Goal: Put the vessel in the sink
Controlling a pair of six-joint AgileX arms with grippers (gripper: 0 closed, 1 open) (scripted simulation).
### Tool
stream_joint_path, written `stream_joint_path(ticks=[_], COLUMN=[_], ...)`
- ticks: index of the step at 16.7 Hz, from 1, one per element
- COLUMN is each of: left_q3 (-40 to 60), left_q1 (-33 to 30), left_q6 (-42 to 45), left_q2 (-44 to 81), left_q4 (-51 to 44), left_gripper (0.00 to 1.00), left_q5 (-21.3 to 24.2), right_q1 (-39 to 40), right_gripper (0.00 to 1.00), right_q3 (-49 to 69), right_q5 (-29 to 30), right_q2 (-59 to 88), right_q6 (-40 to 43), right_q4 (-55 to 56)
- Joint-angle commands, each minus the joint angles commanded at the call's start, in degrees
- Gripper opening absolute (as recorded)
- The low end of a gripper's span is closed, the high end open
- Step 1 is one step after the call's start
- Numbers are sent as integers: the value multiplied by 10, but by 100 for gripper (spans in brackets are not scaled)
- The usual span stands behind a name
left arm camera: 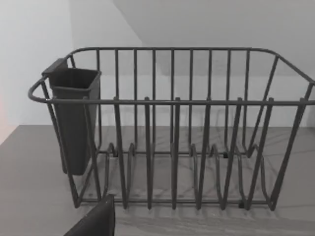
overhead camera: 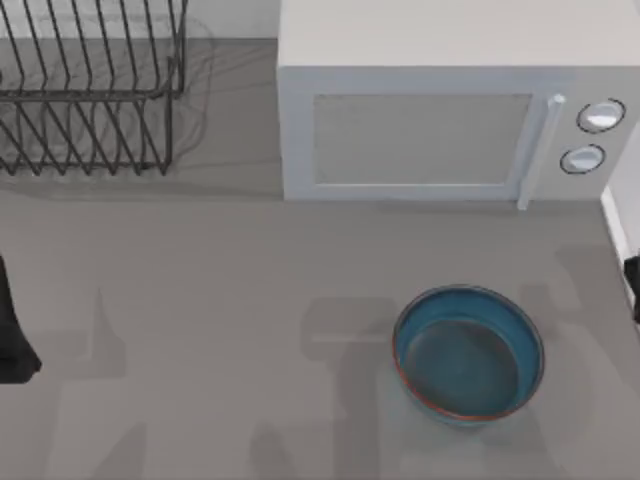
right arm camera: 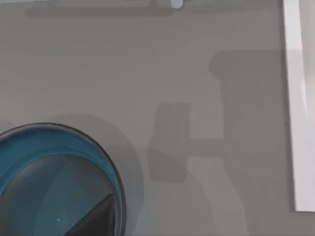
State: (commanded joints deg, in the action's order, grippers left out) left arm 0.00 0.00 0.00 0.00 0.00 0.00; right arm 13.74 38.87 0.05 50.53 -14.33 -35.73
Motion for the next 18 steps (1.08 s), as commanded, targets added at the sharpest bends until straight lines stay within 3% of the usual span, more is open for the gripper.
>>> stream_joint_path(ticks=[9,18], left_q3=[0,0], left_q1=[0,0], left_q6=[0,0], left_q2=[0,0], left_q4=[0,0], left_gripper=[100,100], left_q5=[0,0], right_q1=[109,126], right_gripper=[100,100], right_q3=[302,359], right_q5=[-1,0], right_q2=[391,458], right_q6=[-110,-129], right_q4=[-278,-326])
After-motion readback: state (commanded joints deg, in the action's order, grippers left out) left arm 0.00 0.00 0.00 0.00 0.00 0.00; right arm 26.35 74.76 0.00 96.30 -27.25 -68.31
